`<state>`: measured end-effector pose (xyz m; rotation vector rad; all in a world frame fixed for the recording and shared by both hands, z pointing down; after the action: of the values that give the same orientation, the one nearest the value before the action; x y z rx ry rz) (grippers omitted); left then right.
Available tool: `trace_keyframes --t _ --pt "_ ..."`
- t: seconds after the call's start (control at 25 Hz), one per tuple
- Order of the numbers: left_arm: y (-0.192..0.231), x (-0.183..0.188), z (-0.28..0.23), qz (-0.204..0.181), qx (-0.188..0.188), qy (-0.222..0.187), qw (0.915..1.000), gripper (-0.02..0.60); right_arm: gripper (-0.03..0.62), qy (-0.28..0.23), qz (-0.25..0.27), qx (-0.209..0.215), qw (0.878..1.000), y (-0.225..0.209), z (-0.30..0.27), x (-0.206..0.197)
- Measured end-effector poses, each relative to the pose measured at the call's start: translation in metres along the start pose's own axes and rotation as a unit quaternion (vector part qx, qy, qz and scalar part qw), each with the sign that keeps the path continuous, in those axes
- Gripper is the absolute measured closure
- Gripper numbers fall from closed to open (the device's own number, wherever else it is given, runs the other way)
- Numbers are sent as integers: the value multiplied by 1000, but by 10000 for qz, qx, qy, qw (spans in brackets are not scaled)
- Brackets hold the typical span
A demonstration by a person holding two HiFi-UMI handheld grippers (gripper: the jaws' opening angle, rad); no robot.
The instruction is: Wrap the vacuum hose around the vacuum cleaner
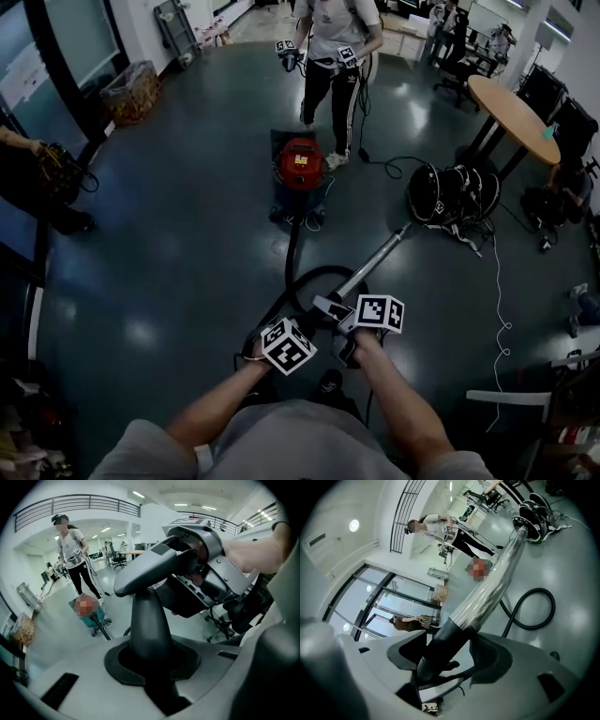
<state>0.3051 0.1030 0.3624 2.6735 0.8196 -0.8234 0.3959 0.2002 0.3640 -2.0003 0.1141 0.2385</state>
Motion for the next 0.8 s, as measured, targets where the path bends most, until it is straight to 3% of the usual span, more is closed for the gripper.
trace_keyframes --t 0.24,0.48,0.6,0.68,0.8 --pt "-25 26 -11 790 726 -239 9939 499 344 281 65 435 9986 -4 18 22" --pt "-41 32 -6 1583 784 -762 9813 488 393 835 169 745 9936 11 16 28" --pt "-47 29 8 1463 626 -879 9833 435 395 1059 451 832 9899 30 10 28" --pt "-54 26 17 1230 469 -991 9863 297 398 1215 704 889 9861 42 8 35" --pt "-69 15 36 997 291 -1090 9886 273 398 1559 1224 944 9756 50 16 46"
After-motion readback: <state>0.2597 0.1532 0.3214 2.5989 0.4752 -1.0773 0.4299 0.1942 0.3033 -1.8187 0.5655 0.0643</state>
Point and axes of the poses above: the fingertips, and each gripper's own axes: z backward along the fingers, y to its left, x out of its top, the point moved 9 cm from there along z, backward along the fingers
